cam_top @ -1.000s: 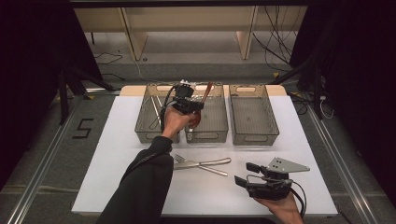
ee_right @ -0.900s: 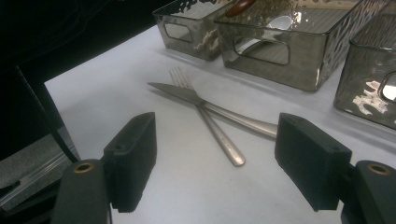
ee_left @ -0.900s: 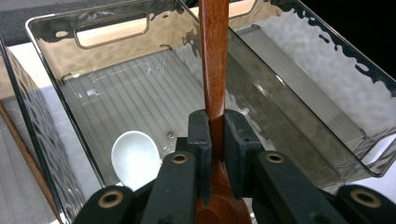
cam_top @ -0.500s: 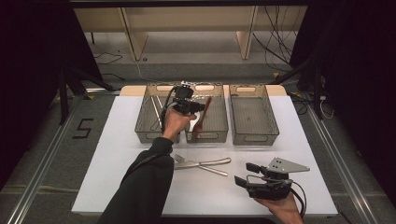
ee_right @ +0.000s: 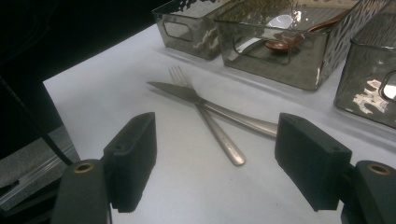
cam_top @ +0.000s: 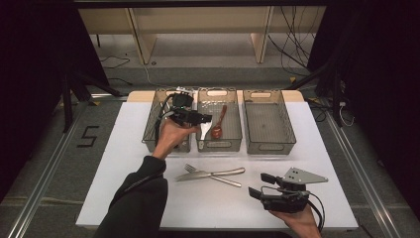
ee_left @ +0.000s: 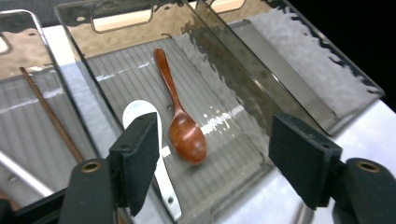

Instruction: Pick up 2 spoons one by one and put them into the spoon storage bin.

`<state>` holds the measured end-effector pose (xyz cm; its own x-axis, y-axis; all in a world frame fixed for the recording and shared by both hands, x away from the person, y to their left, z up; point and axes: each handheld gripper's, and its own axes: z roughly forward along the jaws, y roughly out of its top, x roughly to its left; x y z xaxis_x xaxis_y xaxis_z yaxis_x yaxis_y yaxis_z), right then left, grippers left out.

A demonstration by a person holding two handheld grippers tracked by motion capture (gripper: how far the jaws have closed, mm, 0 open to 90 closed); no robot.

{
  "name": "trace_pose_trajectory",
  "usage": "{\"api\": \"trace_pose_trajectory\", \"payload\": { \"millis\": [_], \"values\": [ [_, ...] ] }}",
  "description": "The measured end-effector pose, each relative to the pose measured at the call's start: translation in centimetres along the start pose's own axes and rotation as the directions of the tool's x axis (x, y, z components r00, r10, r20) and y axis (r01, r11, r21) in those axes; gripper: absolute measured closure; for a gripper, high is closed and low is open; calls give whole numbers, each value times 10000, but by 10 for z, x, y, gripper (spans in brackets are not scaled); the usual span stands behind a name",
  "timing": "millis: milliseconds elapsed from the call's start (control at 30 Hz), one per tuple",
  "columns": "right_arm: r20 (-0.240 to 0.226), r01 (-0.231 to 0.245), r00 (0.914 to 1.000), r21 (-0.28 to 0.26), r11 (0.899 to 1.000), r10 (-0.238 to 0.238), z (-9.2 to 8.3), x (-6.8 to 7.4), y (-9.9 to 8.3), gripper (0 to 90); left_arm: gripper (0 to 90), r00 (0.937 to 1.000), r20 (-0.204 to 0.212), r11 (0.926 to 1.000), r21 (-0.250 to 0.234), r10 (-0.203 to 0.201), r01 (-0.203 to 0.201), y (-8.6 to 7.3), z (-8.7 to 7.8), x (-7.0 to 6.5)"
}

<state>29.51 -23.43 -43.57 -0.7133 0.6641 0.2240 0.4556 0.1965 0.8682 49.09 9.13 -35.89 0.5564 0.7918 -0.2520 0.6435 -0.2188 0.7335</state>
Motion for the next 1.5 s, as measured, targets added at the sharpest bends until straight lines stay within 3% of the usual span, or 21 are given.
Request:
{"api": "trace_pose_trajectory", "payload": {
  "millis": [167, 367, 633, 733, 967, 1100, 1500],
  "values": [
    [31, -30, 10000, 36, 10000, 30, 0, 0, 0, 305, 256, 9996, 32, 9993, -236, 292, -291, -26, -26, -2],
    [-11, -8, 10000, 90, 10000, 8, 2, 0, 0, 305, 221, 9990, 315, 9969, -742, 305, -281, -64, -51, 0],
    [-41, -29, 10000, 104, 9999, 29, 2, 0, 0, 304, 180, 9993, 353, 9942, -1076, 90, -52, -106, -68, 8],
    [-40, 1, 10000, 127, 9999, -1, 3, 0, 0, 304, 172, 9992, 365, 9909, -1329, -158, 205, -122, -74, 13],
    [-128, 74, 9999, 190, 9998, -72, 6, 1, 2, 304, 172, 9992, 314, 9845, -1732, -238, 289, -147, -85, 17],
    [-154, 85, 9998, 220, 9997, -81, 8, 0, 4, 304, 172, 9996, 266, 9826, -1855, -81, 129, -159, -89, 16],
    [-247, 308, 9993, 526, 9981, -296, 20, -5, 17, 304, 172, 9997, 218, 9772, -2119, 134, -85, -180, -100, 17]
  ]
}}
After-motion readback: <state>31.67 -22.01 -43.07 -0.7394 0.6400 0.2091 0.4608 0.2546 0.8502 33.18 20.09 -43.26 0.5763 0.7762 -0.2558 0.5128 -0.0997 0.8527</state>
